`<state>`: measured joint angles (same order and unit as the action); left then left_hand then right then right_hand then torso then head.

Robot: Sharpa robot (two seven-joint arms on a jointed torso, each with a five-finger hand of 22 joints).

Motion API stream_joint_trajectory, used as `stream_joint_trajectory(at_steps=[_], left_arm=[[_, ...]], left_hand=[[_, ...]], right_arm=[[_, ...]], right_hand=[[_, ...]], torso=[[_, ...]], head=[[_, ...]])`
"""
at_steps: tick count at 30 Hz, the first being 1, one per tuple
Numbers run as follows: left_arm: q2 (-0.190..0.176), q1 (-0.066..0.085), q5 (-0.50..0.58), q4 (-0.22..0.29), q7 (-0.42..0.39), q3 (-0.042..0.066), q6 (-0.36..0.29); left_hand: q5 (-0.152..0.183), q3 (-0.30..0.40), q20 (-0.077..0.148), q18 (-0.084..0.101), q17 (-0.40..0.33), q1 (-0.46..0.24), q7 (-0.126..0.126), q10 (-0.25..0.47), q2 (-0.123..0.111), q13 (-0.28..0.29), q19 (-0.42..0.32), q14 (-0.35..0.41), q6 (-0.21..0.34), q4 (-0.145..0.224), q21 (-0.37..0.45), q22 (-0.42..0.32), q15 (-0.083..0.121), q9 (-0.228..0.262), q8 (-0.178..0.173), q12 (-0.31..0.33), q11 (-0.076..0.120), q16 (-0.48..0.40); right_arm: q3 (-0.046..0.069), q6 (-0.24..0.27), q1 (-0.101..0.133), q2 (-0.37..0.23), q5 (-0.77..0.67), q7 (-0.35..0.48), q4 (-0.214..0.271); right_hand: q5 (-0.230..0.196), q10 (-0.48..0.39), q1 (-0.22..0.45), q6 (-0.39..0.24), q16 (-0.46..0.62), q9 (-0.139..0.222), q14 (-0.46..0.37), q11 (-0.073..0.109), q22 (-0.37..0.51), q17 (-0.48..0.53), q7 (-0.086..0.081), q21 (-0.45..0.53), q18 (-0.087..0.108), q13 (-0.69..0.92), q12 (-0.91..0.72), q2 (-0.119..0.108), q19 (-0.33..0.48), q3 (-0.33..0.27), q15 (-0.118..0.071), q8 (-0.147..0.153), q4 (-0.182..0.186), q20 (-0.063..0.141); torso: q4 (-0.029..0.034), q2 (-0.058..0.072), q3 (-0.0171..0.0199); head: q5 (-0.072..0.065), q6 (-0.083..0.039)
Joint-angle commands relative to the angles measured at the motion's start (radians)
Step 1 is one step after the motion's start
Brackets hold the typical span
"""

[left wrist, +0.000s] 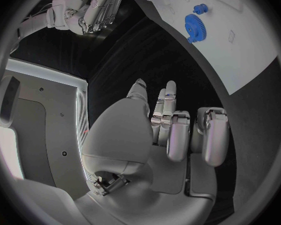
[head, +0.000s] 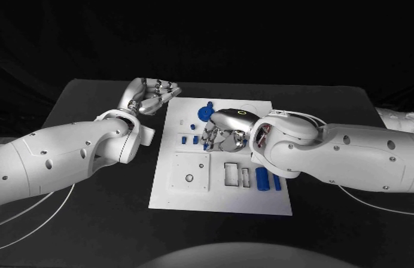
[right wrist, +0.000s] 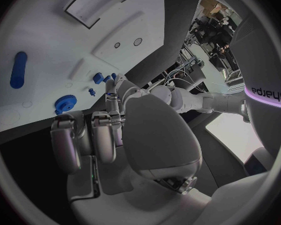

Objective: Assemble the parts on the task board

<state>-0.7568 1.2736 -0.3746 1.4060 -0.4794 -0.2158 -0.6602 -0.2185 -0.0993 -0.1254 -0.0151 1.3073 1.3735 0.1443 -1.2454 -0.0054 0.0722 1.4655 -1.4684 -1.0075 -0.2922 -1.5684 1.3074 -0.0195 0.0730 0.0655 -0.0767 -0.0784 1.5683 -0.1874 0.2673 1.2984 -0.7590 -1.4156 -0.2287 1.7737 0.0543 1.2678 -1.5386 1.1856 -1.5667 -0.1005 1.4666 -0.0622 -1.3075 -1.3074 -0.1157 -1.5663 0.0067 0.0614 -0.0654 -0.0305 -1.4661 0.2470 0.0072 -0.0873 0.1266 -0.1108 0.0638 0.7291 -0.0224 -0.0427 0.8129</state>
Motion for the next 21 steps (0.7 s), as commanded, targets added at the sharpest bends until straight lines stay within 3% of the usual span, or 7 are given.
stream_joint_trajectory(at_steps=[1,21], left_arm=[[0.003,0.000,0.001,0.001,-0.011,0.001,0.016],[0.002,0.000,0.001,0.002,-0.013,0.001,0.018]], left_hand=[[0.000,-0.003,0.002,0.015,0.263,0.000,-0.003,-0.002,0.012,0.000,0.105,-0.102,-0.005,0.000,-0.002,0.263,0.003,0.001,0.003,0.006,-0.001,0.003],[0.000,-0.003,0.002,0.015,0.263,0.000,-0.003,-0.002,0.012,0.000,0.105,-0.102,-0.005,0.000,-0.002,0.263,0.003,0.001,0.003,0.006,-0.001,0.003]], right_arm=[[-0.001,-0.067,-0.007,0.008,-0.048,0.001,-0.002],[-0.006,-0.108,-0.041,0.041,-0.032,0.003,-0.033]], right_hand=[[0.005,0.000,-0.002,0.002,-0.004,-0.001,0.104,-0.009,-0.263,-0.263,-0.006,-0.004,-0.007,-0.001,0.005,0.009,-0.105,0.008,0.006,-0.005,0.000,-0.008],[0.006,-0.003,-0.001,-0.002,-0.004,0.000,0.104,-0.011,-0.263,-0.263,-0.007,-0.004,-0.007,-0.002,0.005,0.010,-0.105,0.011,0.008,-0.002,0.000,-0.010]], torso=[[-0.0003,0.000,-0.0002],[0.0000,0.000,0.0004]], head=[[-0.002,0.001],[-0.007,0.004]])
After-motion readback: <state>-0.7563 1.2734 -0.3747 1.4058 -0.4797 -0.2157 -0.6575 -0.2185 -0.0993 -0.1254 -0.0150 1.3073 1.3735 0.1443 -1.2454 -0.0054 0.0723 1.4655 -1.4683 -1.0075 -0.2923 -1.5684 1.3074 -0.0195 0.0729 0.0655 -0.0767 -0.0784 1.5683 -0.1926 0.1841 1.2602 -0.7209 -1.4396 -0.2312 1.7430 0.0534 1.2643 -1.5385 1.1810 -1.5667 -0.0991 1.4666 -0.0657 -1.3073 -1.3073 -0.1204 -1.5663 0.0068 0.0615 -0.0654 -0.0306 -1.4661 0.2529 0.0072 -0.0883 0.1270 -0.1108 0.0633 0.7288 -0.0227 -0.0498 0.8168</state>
